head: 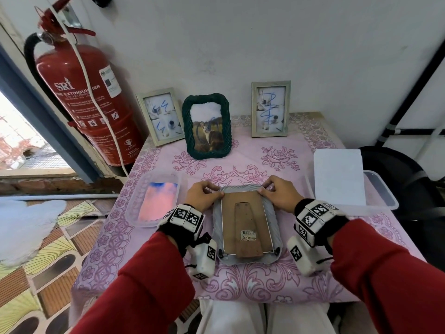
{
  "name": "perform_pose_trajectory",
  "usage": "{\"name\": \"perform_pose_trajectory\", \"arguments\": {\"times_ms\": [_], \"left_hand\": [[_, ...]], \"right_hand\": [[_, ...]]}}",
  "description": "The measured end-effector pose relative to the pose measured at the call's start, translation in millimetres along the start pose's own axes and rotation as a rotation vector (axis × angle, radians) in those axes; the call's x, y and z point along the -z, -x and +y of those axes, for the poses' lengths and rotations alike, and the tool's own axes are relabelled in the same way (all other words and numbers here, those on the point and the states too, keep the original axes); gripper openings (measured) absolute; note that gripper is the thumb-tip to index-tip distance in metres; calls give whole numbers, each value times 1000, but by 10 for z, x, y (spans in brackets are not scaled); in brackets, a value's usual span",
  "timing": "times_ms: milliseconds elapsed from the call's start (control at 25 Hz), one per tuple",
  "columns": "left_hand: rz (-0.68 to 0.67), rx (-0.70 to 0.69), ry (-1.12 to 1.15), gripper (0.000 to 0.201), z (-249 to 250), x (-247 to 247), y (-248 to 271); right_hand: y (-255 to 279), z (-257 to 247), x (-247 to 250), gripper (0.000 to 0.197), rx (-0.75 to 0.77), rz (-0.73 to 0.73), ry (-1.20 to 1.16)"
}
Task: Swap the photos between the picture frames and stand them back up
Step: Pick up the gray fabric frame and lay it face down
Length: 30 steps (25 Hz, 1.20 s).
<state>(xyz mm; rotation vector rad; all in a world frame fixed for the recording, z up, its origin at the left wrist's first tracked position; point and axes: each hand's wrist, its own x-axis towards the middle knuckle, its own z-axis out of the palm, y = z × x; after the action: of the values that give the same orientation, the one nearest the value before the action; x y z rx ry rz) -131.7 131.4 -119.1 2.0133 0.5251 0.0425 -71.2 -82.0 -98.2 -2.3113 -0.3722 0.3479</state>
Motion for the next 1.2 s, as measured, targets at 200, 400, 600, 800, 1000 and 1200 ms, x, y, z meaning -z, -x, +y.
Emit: {"name": "perform_pose_trajectory", "arguments": {"times_ms": [200,400,600,800,1000,1200], "left_hand": [[-17,-8,0,13,2,8,-13],[12,-12,13,17,-3,-14,-8],[-59,-56,24,22,-22,48,6],[-82,-78,-19,21,-28,54,20],[-99,-78,-3,23,-30,55,29],[-129,27,216,33,16,83,157]], "right_hand": [[-4,26,4,22,30,-3,-34],[14,41,11,21,52,9,-43],[32,34,40,21,53,-27,-77],[37,41,45,20,69,-28,-86],[40,47,50,21,93,-53,-44],[103,56,89,34,47,-144,-47]]}}
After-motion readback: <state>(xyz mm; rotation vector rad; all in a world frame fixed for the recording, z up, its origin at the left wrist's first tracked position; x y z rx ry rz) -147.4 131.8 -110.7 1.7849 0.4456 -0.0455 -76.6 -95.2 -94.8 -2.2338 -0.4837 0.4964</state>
